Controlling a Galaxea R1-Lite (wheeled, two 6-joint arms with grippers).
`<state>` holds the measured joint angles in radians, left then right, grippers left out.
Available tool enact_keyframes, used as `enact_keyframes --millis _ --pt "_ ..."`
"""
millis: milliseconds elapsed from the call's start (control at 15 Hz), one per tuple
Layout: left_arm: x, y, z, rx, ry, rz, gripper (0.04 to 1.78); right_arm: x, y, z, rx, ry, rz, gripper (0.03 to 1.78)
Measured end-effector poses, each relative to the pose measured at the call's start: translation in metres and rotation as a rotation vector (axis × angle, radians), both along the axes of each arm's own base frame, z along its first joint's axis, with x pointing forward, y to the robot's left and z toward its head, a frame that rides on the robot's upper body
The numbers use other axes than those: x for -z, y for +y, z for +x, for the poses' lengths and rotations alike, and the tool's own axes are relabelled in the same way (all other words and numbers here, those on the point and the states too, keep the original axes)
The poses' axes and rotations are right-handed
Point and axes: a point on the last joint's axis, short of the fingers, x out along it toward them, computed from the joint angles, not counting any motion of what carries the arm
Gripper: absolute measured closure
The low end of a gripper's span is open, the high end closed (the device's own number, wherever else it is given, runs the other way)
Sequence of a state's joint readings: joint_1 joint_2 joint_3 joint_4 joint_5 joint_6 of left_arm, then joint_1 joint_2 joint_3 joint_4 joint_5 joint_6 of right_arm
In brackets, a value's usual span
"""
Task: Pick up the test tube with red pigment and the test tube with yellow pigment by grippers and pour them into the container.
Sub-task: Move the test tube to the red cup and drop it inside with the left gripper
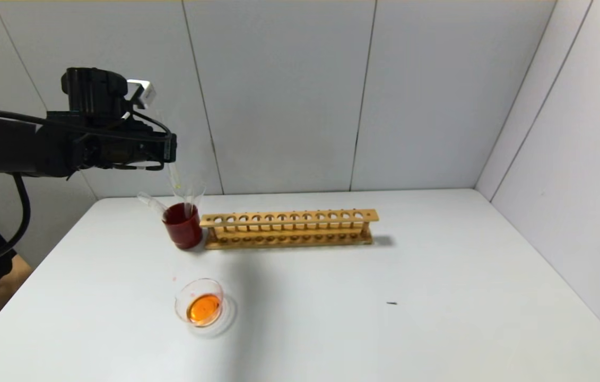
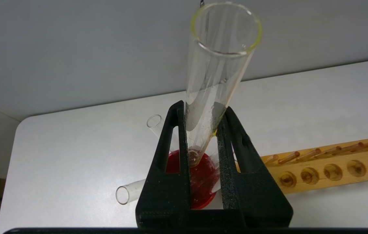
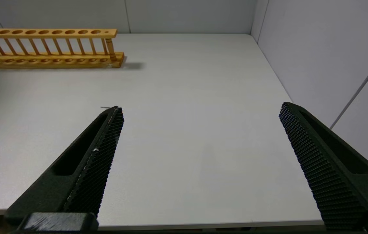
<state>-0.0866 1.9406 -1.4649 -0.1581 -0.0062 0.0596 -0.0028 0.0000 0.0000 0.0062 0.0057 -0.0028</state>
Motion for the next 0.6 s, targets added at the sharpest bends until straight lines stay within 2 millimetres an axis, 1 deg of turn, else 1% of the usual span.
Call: enact_keyframes --millis 600 --pt "0.038 0.001 0.010 -0.009 0.096 0.000 1.52 0.000 0.000 0.000 0.000 0.000 0.000 0.06"
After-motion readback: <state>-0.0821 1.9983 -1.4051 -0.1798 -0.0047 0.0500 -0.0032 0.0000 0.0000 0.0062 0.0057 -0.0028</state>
